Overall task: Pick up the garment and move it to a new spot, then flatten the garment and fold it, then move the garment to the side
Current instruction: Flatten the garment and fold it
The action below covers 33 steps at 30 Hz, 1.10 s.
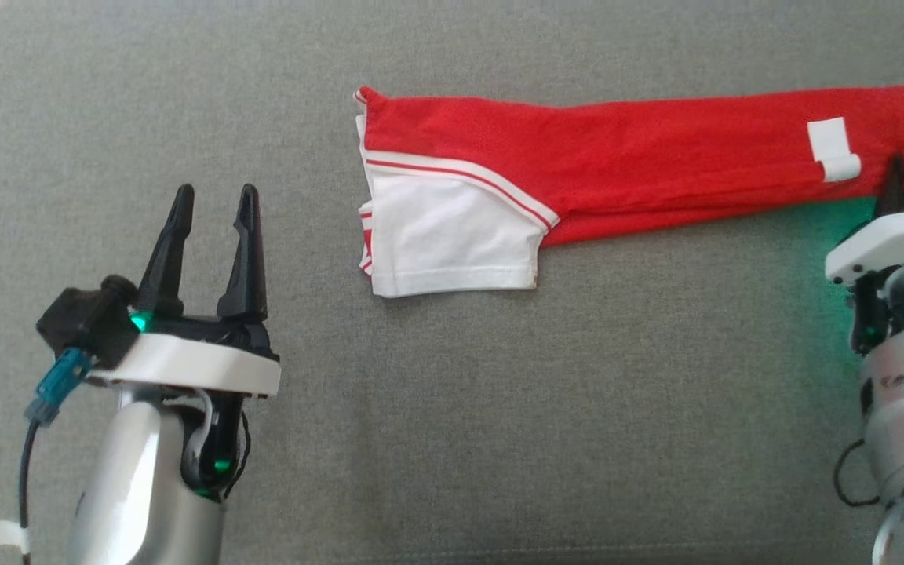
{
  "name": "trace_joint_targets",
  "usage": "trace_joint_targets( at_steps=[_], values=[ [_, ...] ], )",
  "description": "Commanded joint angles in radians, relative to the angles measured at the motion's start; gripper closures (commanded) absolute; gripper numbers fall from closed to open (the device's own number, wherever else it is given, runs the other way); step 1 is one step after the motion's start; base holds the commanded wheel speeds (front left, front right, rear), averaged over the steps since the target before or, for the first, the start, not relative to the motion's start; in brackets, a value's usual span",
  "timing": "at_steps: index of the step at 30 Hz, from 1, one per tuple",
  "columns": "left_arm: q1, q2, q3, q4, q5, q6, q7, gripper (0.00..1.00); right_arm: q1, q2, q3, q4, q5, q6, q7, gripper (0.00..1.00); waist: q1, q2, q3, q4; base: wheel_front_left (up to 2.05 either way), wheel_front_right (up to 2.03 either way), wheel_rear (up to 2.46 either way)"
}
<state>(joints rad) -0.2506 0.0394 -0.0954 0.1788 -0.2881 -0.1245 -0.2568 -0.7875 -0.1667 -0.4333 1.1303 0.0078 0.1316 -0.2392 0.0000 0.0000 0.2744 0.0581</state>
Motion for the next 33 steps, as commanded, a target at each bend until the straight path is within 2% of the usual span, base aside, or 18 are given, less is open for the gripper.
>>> trace_joint_targets(
  at_steps=[1, 6, 10, 14, 18, 22, 26, 33],
  values=[
    [-0.017, 0.011, 0.026, -0.026, -0.008, -0.005, -0.005, 0.0, -0.004, 0.013, 0.019, -0.035, -0.007, -0.001, -0.015, 1.0, 0.0, 0.0, -0.018, -0.004, 0.0, 0.0, 0.0],
    [0.0, 0.011, 0.019, -0.023, -0.02, -0.002, -0.005, 0.0, 0.0, 0.058, 0.066, -0.067, 0.006, -0.001, -0.02, 1.0, 0.0, 0.0, -0.054, -0.001, 0.0, 0.0, 0.0],
    [0.015, 0.011, 0.024, -0.025, -0.026, 0.001, -0.005, 0.0, 0.005, 0.097, 0.16, -0.112, 0.047, -0.001, -0.022, 1.0, 0.0, 0.0, -0.083, 0.005, 0.0, 0.0, 0.0],
    [0.034, 0.011, 0.032, -0.024, -0.03, 0.001, -0.005, 0.0, 0.027, 0.115, 0.304, -0.167, 0.13, -0.001, -0.022, 1.0, 0.0, 0.0, -0.11, 0.013, 0.0, 0.0, 0.0],
    [0.049, 0.011, 0.028, -0.022, -0.039, 0.001, -0.005, 0.0, 0.068, 0.116, 0.551, -0.242, 0.333, -0.001, -0.02, 1.0, 0.0, 0.0, -0.128, 0.031, 0.0, 0.0, 0.0],
    [0.058, 0.011, 0.023, -0.022, -0.043, 0.001, -0.005, 0.0, 0.094, 0.116, 0.703, -0.306, 0.443, -0.001, -0.006, 1.0, 0.0, 0.0, -0.132, 0.052, 0.0, 0.0, 0.0],
    [0.061, 0.011, 0.01, -0.022, -0.05, 0.003, -0.005, 0.0, 0.097, 0.116, 0.79, -0.325, 0.499, -0.001, 0.0, 1.0, 0.0, 0.0, -0.13, 0.086, 0.0, 0.0, 0.0],
    [0.063, 0.011, -0.004, -0.021, -0.06, 0.011, -0.005, 0.0, 0.096, 0.116, 0.875, -0.321, 0.561, -0.001, 0.001, 1.0, 0.0, 0.0, -0.124, 0.147, 0.0, 0.0, 0.0]
  ],
)
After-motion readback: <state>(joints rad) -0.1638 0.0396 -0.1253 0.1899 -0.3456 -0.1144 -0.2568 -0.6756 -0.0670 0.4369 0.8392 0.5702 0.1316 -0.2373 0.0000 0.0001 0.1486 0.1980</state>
